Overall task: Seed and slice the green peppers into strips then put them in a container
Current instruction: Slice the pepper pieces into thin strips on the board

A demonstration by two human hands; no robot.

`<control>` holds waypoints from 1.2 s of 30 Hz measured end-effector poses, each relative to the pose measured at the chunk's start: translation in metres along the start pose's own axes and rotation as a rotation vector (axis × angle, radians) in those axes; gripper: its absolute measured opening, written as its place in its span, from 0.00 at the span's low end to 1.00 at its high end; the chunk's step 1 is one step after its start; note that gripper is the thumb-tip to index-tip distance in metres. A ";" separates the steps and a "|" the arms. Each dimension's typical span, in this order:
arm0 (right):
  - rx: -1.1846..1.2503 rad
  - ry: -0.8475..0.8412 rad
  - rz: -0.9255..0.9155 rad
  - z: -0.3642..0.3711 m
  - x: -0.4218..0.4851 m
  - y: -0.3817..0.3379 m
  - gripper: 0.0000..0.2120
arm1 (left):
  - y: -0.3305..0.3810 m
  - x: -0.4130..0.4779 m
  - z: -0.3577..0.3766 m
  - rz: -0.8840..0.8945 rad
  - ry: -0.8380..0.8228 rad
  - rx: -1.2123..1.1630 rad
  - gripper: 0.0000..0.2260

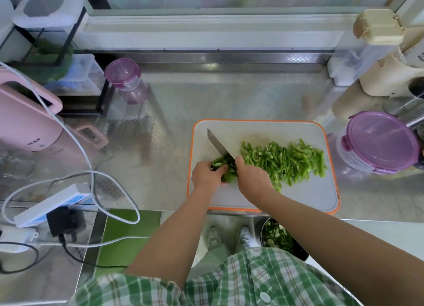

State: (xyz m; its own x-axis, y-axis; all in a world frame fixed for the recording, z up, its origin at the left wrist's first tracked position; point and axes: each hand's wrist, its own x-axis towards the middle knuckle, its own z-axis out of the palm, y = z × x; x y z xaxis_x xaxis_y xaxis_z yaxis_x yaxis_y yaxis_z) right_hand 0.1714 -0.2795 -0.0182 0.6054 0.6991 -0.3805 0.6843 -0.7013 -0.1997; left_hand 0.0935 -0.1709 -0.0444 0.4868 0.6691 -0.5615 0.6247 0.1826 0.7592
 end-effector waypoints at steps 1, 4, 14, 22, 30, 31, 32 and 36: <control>0.032 0.010 0.013 0.000 0.001 0.003 0.11 | -0.001 -0.001 -0.002 -0.008 -0.022 -0.036 0.03; 0.180 0.041 0.030 0.000 0.002 0.011 0.07 | 0.001 -0.005 -0.007 -0.045 -0.055 -0.138 0.04; 0.195 0.037 -0.090 -0.021 -0.006 0.006 0.05 | 0.001 -0.001 -0.002 -0.047 0.012 -0.051 0.16; 0.086 0.005 -0.011 -0.009 -0.001 -0.008 0.08 | -0.020 0.025 0.003 -0.058 -0.029 -0.047 0.26; 0.022 0.008 -0.019 -0.001 0.000 -0.010 0.12 | -0.007 0.014 -0.003 -0.056 -0.022 -0.081 0.15; 0.025 0.002 -0.026 -0.002 0.000 -0.012 0.13 | -0.007 0.014 -0.003 -0.051 -0.017 -0.082 0.15; 0.024 -0.003 -0.034 -0.003 0.001 -0.013 0.13 | -0.008 0.013 -0.003 -0.047 -0.011 -0.079 0.15; 0.045 0.027 -0.014 0.000 0.006 -0.012 0.11 | -0.009 0.007 -0.003 -0.033 0.004 -0.090 0.16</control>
State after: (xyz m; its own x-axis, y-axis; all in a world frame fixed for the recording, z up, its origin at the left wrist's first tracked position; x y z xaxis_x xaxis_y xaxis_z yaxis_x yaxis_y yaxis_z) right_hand 0.1671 -0.2669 -0.0179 0.6072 0.7121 -0.3525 0.6741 -0.6965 -0.2458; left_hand 0.0899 -0.1653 -0.0542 0.4641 0.6649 -0.5853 0.5829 0.2683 0.7670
